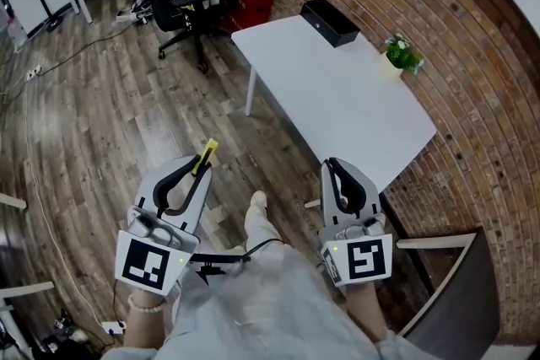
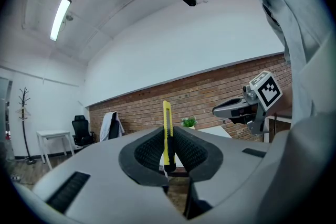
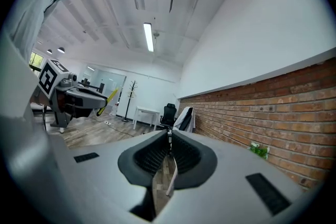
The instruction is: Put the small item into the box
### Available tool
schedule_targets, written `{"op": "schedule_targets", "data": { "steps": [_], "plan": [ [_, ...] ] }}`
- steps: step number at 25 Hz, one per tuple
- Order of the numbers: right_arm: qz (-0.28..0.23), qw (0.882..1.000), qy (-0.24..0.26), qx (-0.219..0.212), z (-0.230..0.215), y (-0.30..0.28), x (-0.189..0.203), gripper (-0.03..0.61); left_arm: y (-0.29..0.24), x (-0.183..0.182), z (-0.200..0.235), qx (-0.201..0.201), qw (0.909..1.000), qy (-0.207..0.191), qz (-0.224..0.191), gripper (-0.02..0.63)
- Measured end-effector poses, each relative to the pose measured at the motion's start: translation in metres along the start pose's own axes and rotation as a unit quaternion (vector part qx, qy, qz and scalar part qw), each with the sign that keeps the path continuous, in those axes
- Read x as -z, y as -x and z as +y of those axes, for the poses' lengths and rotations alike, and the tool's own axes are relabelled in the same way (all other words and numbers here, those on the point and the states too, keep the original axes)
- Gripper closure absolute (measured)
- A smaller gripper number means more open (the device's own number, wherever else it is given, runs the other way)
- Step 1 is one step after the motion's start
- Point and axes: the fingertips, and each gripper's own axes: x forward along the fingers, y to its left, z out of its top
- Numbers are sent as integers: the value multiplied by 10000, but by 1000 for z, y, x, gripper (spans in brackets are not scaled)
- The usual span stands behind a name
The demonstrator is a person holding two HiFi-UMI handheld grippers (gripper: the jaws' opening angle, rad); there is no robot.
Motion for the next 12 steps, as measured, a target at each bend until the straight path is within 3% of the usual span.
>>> {"op": "schedule_targets", "data": {
  "steps": [12],
  "plan": [
    [-330, 9995, 22, -8, -37, -66, -9, 525, -65, -1, 26, -73, 9999, -1, -82, 546]
  ]
}}
